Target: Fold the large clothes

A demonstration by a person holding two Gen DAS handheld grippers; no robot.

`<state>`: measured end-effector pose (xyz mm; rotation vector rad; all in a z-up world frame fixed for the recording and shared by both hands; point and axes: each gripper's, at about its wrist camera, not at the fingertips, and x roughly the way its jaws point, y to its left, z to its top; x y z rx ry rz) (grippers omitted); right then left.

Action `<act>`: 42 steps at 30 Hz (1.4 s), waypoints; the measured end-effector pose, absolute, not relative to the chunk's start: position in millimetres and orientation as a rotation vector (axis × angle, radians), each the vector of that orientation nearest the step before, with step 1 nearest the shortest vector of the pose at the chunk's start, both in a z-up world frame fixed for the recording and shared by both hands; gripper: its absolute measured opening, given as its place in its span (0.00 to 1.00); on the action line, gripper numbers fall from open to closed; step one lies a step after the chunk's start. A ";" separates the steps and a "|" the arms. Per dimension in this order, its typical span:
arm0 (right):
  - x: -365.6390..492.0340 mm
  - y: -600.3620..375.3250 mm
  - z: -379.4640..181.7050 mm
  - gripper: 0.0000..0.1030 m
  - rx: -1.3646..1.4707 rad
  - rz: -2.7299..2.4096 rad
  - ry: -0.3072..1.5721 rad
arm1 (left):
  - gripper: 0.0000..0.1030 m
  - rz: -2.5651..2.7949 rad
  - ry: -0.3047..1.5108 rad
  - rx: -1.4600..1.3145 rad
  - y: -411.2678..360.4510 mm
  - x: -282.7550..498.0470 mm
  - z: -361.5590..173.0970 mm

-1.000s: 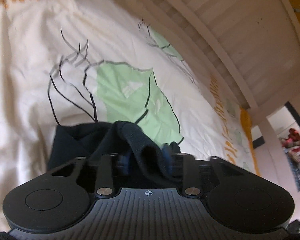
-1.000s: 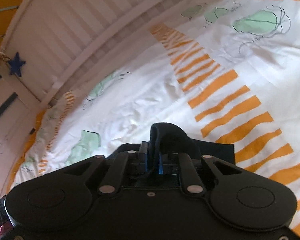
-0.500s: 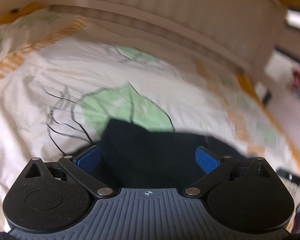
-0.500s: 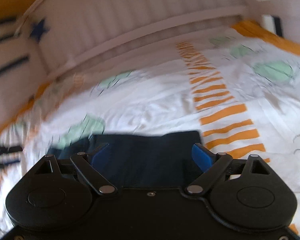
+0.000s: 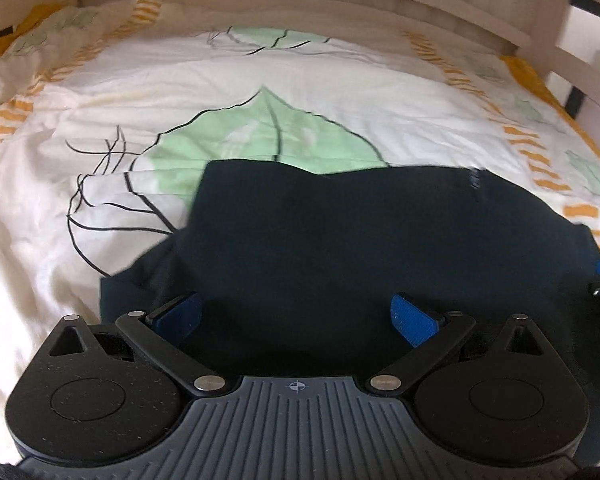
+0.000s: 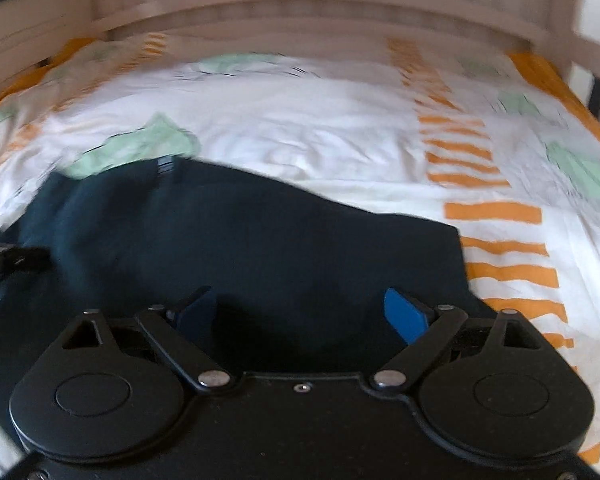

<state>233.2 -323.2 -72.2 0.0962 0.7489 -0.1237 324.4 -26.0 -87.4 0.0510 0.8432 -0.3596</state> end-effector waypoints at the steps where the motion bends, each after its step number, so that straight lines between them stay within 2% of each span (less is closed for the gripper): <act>1: 238.7 -330.7 -73.4 0.92 0.120 -0.145 0.762 | 1.00 -0.347 0.849 0.053 -24.0 328.9 -86.6; 3: 247.3 -343.6 -74.4 0.97 0.154 -0.174 0.779 | 1.00 -0.318 0.854 0.063 -18.7 336.8 -83.0; 6: 246.8 -355.3 -70.3 0.97 0.187 -0.185 0.780 | 1.00 -0.297 0.850 0.043 -2.1 342.1 -73.1; 12: 199.1 -384.9 -50.9 1.00 0.311 -0.119 0.653 | 1.00 -0.385 0.859 -0.152 55.0 328.6 -52.6; 20: 133.9 -419.2 -72.9 1.00 0.498 -0.041 0.682 | 1.00 -0.472 0.966 -0.199 78.9 291.4 -81.2; 26: 116.5 -419.5 -94.6 1.00 0.549 0.017 0.743 | 1.00 -0.477 0.992 -0.243 82.5 285.3 -103.1; 42: 152.9 -419.6 -115.8 1.00 0.701 0.182 0.660 | 1.00 -0.569 1.017 -0.239 41.8 338.9 -110.2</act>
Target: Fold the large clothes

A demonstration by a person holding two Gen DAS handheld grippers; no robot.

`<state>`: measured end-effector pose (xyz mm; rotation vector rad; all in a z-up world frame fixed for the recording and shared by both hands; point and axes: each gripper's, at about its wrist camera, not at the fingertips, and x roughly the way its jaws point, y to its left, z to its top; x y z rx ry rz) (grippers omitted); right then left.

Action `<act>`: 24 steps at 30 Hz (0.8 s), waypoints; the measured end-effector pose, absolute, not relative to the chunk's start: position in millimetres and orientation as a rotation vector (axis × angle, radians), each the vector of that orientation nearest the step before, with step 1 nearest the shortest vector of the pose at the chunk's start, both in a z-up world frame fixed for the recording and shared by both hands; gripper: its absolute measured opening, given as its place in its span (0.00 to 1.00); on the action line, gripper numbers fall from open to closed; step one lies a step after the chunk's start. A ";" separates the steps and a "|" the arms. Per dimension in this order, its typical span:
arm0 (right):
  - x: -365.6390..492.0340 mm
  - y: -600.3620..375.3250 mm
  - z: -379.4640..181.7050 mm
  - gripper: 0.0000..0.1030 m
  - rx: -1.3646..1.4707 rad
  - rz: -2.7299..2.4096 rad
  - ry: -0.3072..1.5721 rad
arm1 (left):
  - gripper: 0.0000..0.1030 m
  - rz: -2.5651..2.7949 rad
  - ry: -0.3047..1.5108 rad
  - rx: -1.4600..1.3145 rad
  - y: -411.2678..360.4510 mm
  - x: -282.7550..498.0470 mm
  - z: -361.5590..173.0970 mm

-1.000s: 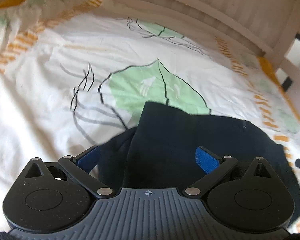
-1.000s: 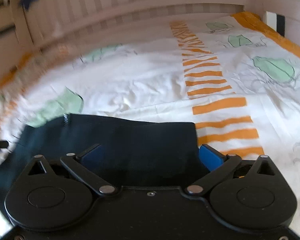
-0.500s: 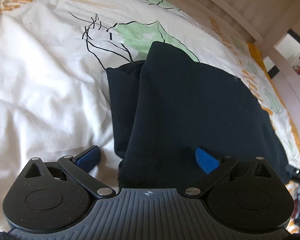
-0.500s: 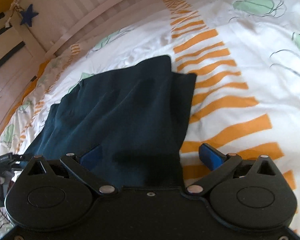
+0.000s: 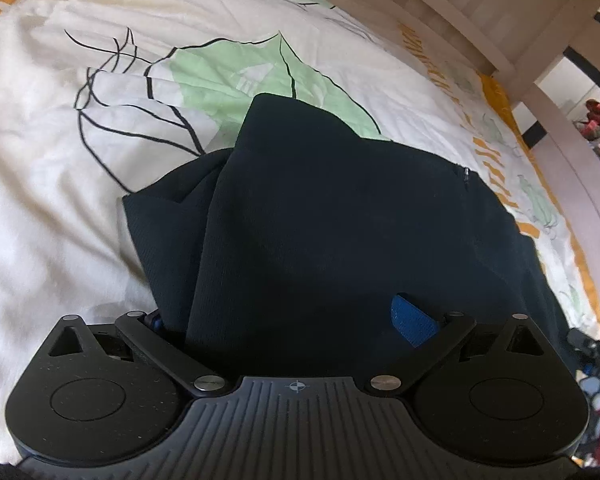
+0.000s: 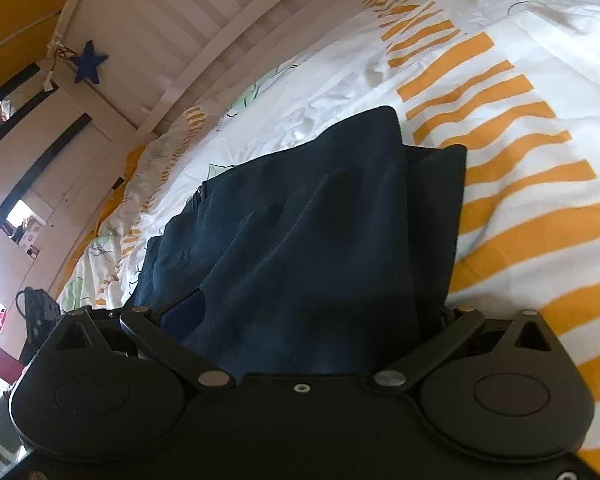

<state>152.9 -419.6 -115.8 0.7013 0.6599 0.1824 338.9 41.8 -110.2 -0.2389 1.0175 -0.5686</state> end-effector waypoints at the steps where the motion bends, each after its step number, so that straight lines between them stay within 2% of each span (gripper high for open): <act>1: 153.2 -419.2 -116.4 1.00 0.697 0.186 0.654 | 1.00 -0.576 1.022 -0.242 42.8 341.1 -110.6; 5: 155.1 -418.0 -117.9 1.00 0.696 0.189 0.632 | 0.98 -0.590 1.020 -0.272 45.6 340.6 -109.8; 6: 154.6 -418.1 -117.9 1.00 0.700 0.188 0.629 | 0.93 -0.599 1.004 -0.292 47.4 337.6 -109.6; 7: 155.0 -417.9 -117.9 1.00 0.701 0.190 0.627 | 0.66 -0.602 0.989 -0.304 48.5 334.5 -109.1; 8: 154.5 -417.8 -117.5 1.00 0.699 0.191 0.627 | 0.46 -0.586 0.976 -0.296 49.4 330.6 -107.7; 9: 154.1 -416.7 -116.4 0.91 0.692 0.181 0.631 | 0.22 -0.565 0.965 -0.289 51.1 327.0 -105.7; 10: 153.5 -415.1 -114.3 0.60 0.672 0.159 0.641 | 0.19 -0.575 0.960 -0.325 54.7 324.9 -104.3; 11: 154.2 -413.3 -112.4 0.45 0.648 0.126 0.663 | 0.18 -0.577 0.959 -0.361 57.9 323.6 -102.4; 12: 155.1 -412.4 -110.6 0.34 0.658 0.129 0.679 | 0.17 -0.563 0.961 -0.386 60.5 321.3 -100.1; 19: 136.2 -405.6 -74.4 0.24 0.719 0.102 0.645 | 0.16 -0.587 0.900 -0.510 76.1 287.5 -63.3; 24: 101.6 -396.5 -44.9 0.23 0.739 0.128 0.640 | 0.16 -0.650 0.903 -0.502 83.5 241.1 -34.8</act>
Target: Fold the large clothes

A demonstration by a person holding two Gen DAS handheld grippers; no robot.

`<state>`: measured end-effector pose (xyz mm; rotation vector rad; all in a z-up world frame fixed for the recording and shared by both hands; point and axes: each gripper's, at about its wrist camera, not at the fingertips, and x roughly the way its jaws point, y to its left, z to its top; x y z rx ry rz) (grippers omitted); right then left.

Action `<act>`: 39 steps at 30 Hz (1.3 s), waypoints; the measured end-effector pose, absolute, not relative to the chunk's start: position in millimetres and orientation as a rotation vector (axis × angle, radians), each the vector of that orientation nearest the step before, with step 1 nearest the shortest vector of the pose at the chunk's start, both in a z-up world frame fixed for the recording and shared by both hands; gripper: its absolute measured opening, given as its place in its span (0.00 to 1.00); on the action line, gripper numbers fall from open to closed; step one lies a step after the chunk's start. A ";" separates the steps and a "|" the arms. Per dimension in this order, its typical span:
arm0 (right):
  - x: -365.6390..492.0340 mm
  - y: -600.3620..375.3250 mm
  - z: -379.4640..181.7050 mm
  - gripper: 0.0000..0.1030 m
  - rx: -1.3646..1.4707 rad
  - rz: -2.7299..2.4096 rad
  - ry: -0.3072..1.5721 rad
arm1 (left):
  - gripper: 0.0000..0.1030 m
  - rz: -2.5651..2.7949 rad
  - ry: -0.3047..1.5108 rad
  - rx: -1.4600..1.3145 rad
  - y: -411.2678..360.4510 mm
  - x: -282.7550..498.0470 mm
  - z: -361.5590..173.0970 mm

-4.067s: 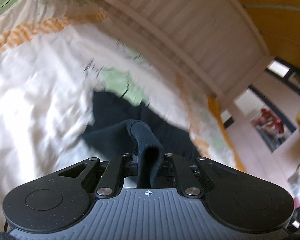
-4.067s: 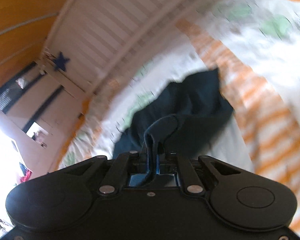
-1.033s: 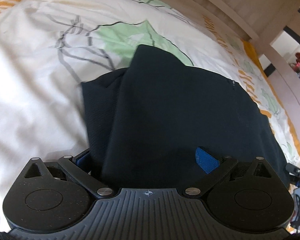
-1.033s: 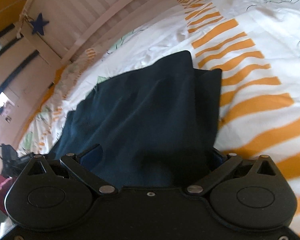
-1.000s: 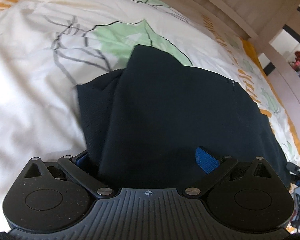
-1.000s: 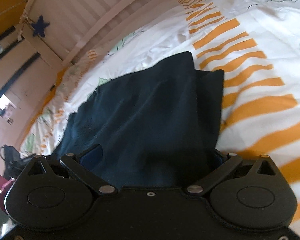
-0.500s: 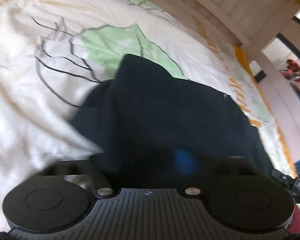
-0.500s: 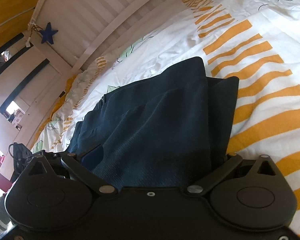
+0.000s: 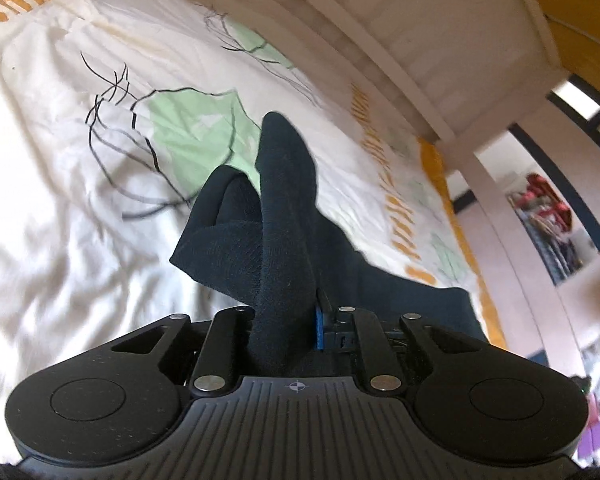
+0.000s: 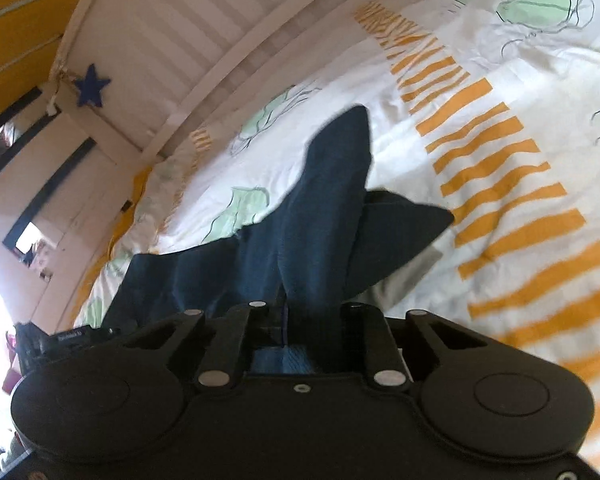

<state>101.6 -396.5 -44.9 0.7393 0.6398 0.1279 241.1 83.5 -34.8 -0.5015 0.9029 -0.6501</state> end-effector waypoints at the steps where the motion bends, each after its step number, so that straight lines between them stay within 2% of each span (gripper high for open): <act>1: 93.4 -393.4 -41.0 0.23 0.737 0.133 0.645 | 0.16 -0.658 0.907 -0.503 87.0 229.6 -32.1; 6: 36.3 -373.2 -30.2 0.23 0.729 0.151 0.702 | 0.16 -0.693 0.961 -0.503 112.4 165.2 -34.8; 11: -7.4 -352.8 -44.7 0.26 0.685 0.118 0.815 | 0.19 -0.616 0.982 -0.404 127.4 132.7 -63.6; 14: -14.7 -350.3 -64.6 0.44 0.641 0.020 0.867 | 0.31 -0.504 0.968 -0.268 121.6 129.8 -83.3; 15: -13.3 -352.0 -70.4 0.54 0.639 -0.011 0.874 | 0.37 -0.486 0.959 -0.235 119.5 127.4 -87.2; 16: -11.1 -352.1 -73.1 0.59 0.634 -0.033 0.880 | 0.42 -0.470 0.943 -0.201 116.0 125.9 -90.3; 18: -5.9 -353.4 -75.6 0.61 0.621 -0.061 0.869 | 0.48 -0.445 0.918 -0.151 109.1 126.4 -96.1; 21: -4.5 -356.5 -80.6 0.66 0.619 -0.089 0.833 | 0.61 -0.421 0.878 -0.111 105.7 125.3 -101.0; 23: -0.9 -359.5 -82.2 0.67 0.640 -0.107 0.807 | 0.64 -0.419 0.871 -0.130 108.5 127.3 -103.6; 26: 4.2 -364.4 -87.7 0.74 0.682 -0.110 0.770 | 0.66 -0.429 0.865 -0.157 114.0 123.2 -105.3; 31: 0.9 -354.4 -94.3 0.99 0.656 -0.043 0.705 | 0.74 -0.450 0.846 -0.183 117.7 116.0 -109.4; 36: 3.0 -333.2 -94.9 1.00 0.504 -0.050 0.700 | 0.76 -0.456 0.827 -0.200 118.8 114.3 -110.9; 38: 1.6 -330.6 -95.6 1.00 0.495 -0.060 0.685 | 0.81 -0.468 0.819 -0.217 120.6 113.6 -112.0; 39: 1.2 -331.3 -95.6 1.00 0.500 -0.063 0.677 | 0.86 -0.480 0.817 -0.228 121.0 113.8 -112.6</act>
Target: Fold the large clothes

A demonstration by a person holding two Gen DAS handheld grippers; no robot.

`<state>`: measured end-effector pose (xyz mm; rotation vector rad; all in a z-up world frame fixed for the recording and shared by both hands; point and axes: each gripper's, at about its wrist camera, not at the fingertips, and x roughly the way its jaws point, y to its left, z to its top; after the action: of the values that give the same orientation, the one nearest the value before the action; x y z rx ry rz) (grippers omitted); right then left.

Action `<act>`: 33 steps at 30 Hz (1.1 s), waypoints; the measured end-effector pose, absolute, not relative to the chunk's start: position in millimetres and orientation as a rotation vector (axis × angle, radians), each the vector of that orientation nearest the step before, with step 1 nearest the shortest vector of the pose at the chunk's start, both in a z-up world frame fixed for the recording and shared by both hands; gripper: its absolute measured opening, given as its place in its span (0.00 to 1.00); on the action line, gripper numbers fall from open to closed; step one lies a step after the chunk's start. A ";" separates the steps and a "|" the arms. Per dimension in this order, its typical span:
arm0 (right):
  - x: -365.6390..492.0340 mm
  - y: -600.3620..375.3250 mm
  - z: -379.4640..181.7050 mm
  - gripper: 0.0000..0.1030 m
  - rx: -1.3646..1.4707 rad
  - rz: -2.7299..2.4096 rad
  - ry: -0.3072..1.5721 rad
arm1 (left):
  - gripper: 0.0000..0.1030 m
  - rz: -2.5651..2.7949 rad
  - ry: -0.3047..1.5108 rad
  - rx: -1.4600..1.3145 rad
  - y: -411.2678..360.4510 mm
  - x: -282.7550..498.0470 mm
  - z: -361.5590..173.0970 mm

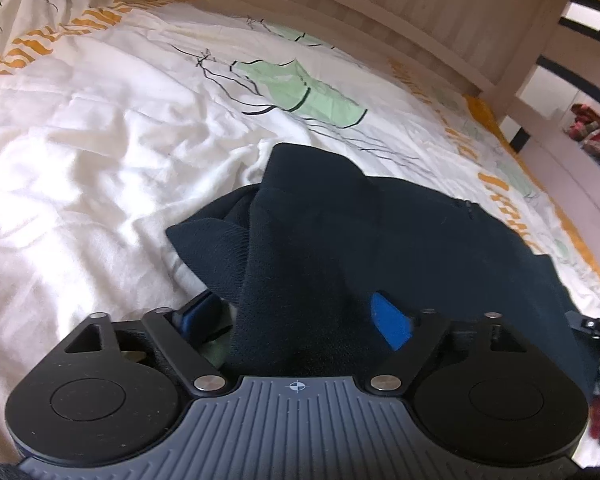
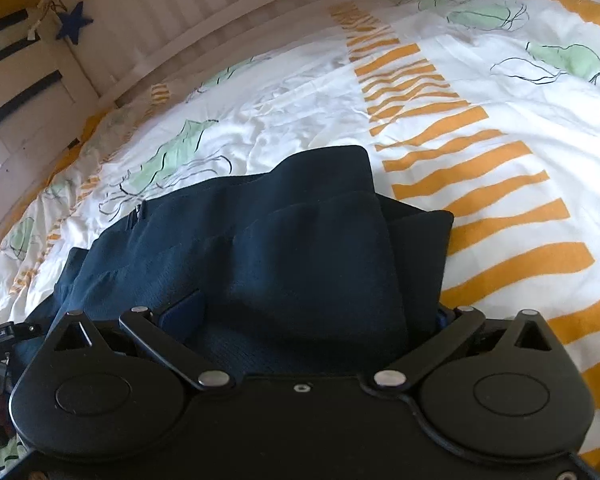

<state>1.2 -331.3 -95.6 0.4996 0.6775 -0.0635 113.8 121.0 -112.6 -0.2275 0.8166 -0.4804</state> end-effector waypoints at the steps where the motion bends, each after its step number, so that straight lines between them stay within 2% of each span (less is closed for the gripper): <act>1: 0.9 -331.7 -95.8 1.00 0.505 -0.065 0.672 | 0.89 -0.490 0.815 -0.237 121.0 114.0 -113.0; 8: 0.8 -331.3 -95.4 1.00 0.510 -0.076 0.668 | 0.88 -0.500 0.780 -0.294 128.3 111.6 -110.1; 18: 1.7 -330.8 -95.8 1.00 0.508 -0.085 0.666 | 0.89 -0.353 0.481 -0.253 132.6 72.8 -45.9; 27: 2.0 -331.6 -95.6 1.00 0.507 -0.084 0.667 | 0.89 -0.336 0.427 -0.071 62.6 35.7 -6.4; 33: 2.0 -331.8 -95.5 1.00 0.507 -0.083 0.667 | 0.88 -0.322 0.479 0.011 2.3 25.0 -17.4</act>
<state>2.0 -331.8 -95.5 0.5067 0.6666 -0.0830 25.0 2.3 -17.4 0.0111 0.4789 -0.3224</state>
